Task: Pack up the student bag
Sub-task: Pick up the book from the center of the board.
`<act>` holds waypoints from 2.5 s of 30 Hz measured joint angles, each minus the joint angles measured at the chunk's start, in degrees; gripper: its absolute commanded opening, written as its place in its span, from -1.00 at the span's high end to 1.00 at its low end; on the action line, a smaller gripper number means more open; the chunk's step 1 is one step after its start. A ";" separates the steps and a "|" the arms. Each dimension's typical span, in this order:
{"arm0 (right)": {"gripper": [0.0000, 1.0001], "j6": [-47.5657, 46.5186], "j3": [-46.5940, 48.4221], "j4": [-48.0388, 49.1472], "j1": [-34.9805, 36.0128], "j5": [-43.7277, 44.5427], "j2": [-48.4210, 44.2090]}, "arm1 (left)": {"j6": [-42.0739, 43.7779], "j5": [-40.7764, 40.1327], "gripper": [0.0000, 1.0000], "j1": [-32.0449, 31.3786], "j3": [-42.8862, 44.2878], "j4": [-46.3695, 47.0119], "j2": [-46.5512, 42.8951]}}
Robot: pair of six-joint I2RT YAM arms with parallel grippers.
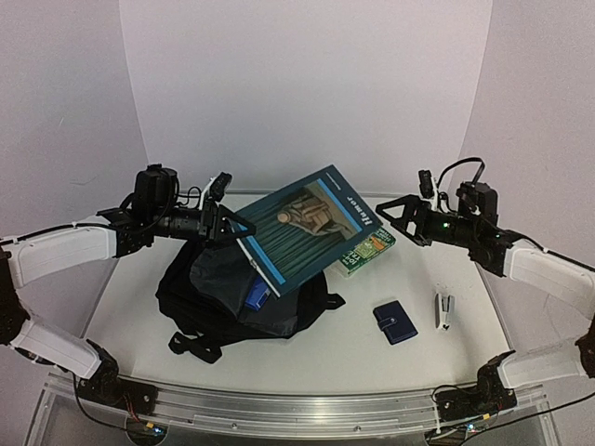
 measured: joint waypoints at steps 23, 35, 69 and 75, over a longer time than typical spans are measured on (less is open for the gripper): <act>-0.96 -6.12 6.17 -8.73 0.83 -24.48 8.14 | 6.63 19.28 0.77 -0.13 1.25 -12.42 0.44; -0.19 -4.86 6.25 -8.56 6.34 -30.09 8.14 | 8.56 20.81 0.80 -0.13 4.48 -14.27 3.21; 1.00 11.10 3.75 -5.31 6.18 -12.13 8.46 | 13.13 -16.14 -0.92 10.59 4.91 -31.85 -1.88; 0.99 15.26 0.95 -6.37 6.08 -7.39 4.94 | 11.94 -20.24 -0.93 15.09 0.63 -35.00 -1.35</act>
